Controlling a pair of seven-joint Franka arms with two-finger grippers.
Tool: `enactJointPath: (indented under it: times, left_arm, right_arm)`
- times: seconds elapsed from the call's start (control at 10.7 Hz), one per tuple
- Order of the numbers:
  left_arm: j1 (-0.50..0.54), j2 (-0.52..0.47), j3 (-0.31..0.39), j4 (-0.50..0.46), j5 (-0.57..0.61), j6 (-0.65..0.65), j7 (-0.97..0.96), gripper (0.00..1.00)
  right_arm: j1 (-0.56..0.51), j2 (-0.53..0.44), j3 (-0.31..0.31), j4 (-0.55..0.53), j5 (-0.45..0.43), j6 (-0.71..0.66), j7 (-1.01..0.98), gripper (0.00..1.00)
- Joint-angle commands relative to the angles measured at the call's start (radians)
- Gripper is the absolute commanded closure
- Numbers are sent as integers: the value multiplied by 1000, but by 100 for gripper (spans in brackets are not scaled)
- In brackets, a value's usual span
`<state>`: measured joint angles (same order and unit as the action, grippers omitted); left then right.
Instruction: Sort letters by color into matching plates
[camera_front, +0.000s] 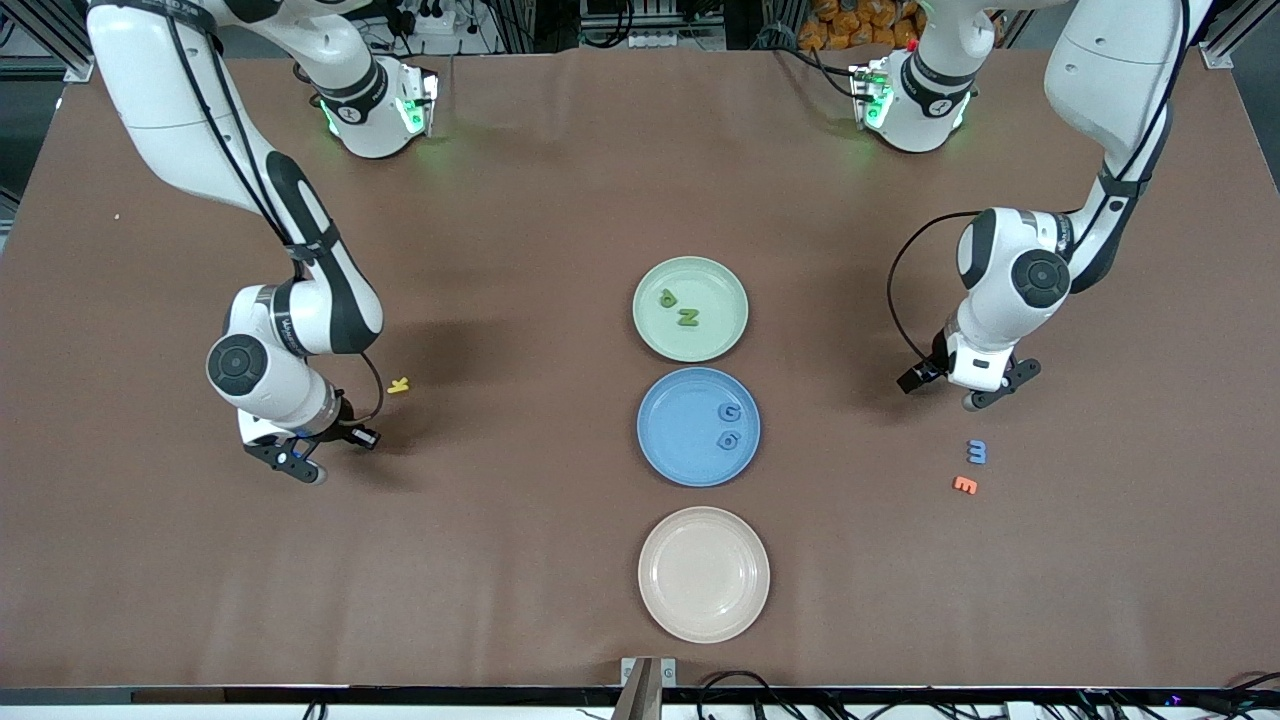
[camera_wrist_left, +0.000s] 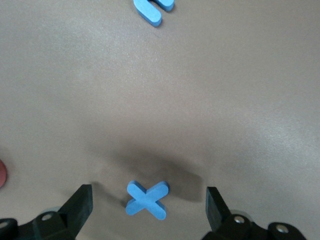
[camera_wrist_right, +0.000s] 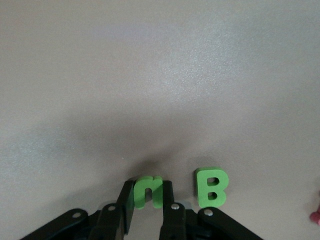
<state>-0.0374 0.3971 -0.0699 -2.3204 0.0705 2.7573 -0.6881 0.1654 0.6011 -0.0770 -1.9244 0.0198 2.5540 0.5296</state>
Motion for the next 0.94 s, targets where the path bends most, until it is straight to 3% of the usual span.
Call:
enactJointPath:
  times: [0.0,0.09,0.37,0.47,0.56,0.66,0.84]
  left_arm:
    - [-7,-27,1,-28,-23,13,-8,0]
    - [-9,-24,1,-28,-23,13,-7,0]
    - [-10,-18,1,-25,-23,13,-4,0]
    - [-10,-18,1,-25,-23,13,-2,38]
    - [-9,-18,1,-25,-23,13,-4,92]
    - [-9,-18,1,-24,-24,13,-4,100]
    - [-9,-14,1,-19,-24,13,-4,100]
  right_arm:
    - [-3,-20,5,-19,8,8,-17,95]
    - [-1,-24,5,-18,8,5,-17,100]
    - [22,-76,19,-12,12,-33,-16,100]
    - [54,-84,26,7,12,-70,-19,100]
    - [84,-89,29,25,12,-104,-17,100]
    - [104,-92,45,30,12,-115,-14,100]
    - [121,-92,110,42,11,-123,-7,100]
